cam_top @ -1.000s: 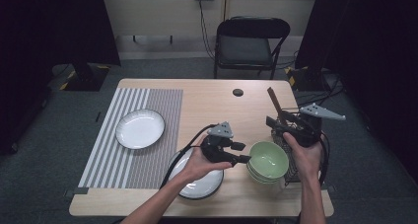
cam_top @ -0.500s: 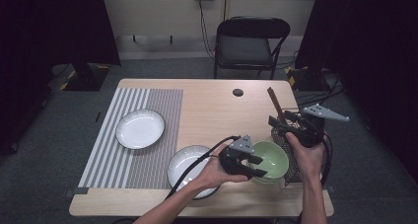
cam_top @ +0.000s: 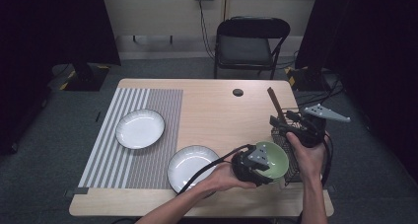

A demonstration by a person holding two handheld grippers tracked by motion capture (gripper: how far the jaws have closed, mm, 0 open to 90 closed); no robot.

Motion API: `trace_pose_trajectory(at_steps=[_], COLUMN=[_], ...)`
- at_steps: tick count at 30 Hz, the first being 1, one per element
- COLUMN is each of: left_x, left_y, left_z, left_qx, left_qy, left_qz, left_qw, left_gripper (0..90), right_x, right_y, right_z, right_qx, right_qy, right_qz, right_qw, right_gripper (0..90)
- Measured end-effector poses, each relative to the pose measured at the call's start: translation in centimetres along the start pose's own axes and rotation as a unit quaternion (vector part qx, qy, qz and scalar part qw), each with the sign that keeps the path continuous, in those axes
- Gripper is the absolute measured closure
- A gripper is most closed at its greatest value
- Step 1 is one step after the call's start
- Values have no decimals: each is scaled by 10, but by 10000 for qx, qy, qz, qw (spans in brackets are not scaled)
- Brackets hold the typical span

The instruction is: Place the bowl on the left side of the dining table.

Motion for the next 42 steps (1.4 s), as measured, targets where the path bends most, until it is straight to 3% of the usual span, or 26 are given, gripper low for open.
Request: trace_pose_trajectory(at_steps=[8, 10, 12, 15, 17, 18, 21, 23, 27, 30, 35, 39, 42], left_x=[-3, -5, -5, -6, -6, -7, -7, -7, -7, -6, -5, -3, -1], left_y=[2, 4, 4, 5, 9, 8, 11, 13, 19, 23, 27, 33, 35], left_z=[7, 8, 9, 9, 10, 8, 9, 7, 1, -5, -10, -17, -19], left_qx=[248, 181, 311, 228, 2, 96, -33, -162, -485, -723, -871, -1142, -1196], left_qy=[-63, -166, -162, -323, -350, -401, -396, -487, -749, -964, -1084, -1286, -1345], left_qz=[182, 138, 196, 54, -64, -102, -88, -235, -498, -696, -786, -954, -1035], left_qw=[9995, 9996, 9992, 9992, 9994, 9991, 9992, 9984, 9948, 9903, 9872, 9805, 9782], left_gripper=[694, 739, 768, 782, 795, 803, 812, 814, 819, 821, 825, 830, 832], right_x=[0, 0, 0, -1, -1, -2, -3, -4, -5, -5, -5, -3, -3], right_y=[0, 0, 0, -1, -2, -2, -1, -1, -1, -1, -2, -1, -1], right_z=[0, 0, 0, 0, 0, 1, 0, -1, -2, -2, -2, -2, -2], right_qx=[0, 1, -2, -12, 8, 9, -15, -17, -20, -35, -13, -17, -24], right_qy=[2, 1, 18, 17, 24, 11, 13, -17, -18, -21, -72, -47, -37], right_qz=[20, 15, 18, 24, 32, 26, 49, 59, 76, 70, 36, 39, 46], right_qw=[10000, 10000, 10000, 10000, 10000, 10000, 10000, 10000, 10000, 10000, 10000, 10000, 10000], right_gripper=[301, 302, 301, 301, 301, 300, 299, 299, 299, 298, 293, 293, 293])
Point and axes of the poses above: each handheld gripper's, and its own axes: z roughly forward along the jaws, y roughly out of its top, x roughly to its left, the point moved 10 cm from there along z, roughly forward along the jaws, and after that the axes turned 14 degrees about -y, right-handed, at the moved point
